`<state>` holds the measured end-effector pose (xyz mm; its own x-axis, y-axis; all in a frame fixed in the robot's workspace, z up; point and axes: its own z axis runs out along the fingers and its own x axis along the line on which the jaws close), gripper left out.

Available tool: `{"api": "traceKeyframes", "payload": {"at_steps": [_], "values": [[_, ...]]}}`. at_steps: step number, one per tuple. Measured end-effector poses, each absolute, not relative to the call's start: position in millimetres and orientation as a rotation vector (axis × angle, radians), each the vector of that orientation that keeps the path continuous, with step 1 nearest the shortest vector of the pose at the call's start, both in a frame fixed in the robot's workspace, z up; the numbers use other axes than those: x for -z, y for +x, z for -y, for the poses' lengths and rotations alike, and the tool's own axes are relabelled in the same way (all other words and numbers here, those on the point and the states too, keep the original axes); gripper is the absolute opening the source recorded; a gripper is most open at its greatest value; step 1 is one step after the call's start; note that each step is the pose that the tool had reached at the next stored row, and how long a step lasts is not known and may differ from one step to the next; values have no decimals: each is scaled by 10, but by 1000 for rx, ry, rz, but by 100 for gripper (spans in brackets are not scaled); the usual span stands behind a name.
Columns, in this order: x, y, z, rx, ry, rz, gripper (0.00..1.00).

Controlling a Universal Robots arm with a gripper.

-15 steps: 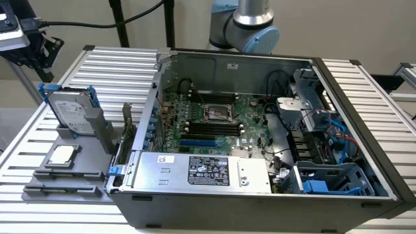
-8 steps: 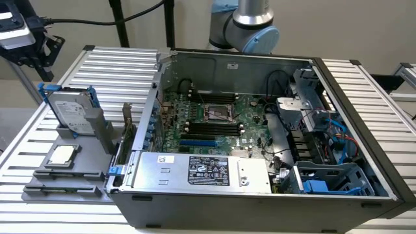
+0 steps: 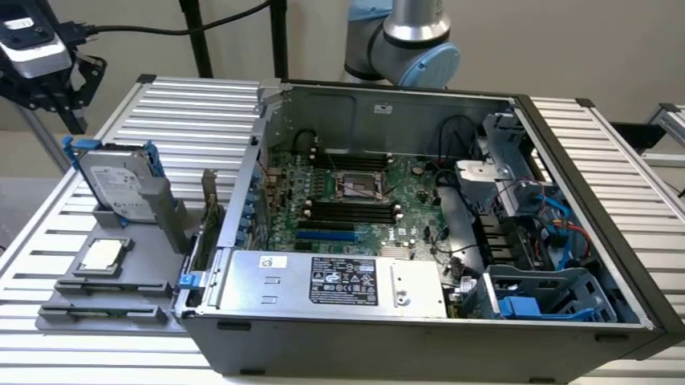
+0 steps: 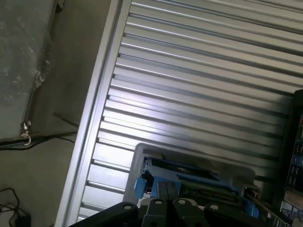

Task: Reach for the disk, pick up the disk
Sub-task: 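Pick up the disk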

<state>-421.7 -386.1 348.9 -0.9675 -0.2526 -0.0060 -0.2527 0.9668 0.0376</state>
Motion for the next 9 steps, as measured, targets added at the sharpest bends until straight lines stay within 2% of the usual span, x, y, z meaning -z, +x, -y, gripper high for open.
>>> {"api": "traceKeyframes", "payload": {"at_steps": [9], "values": [[-3489,-4217,3861,-60,-655,-3074,11]]}}
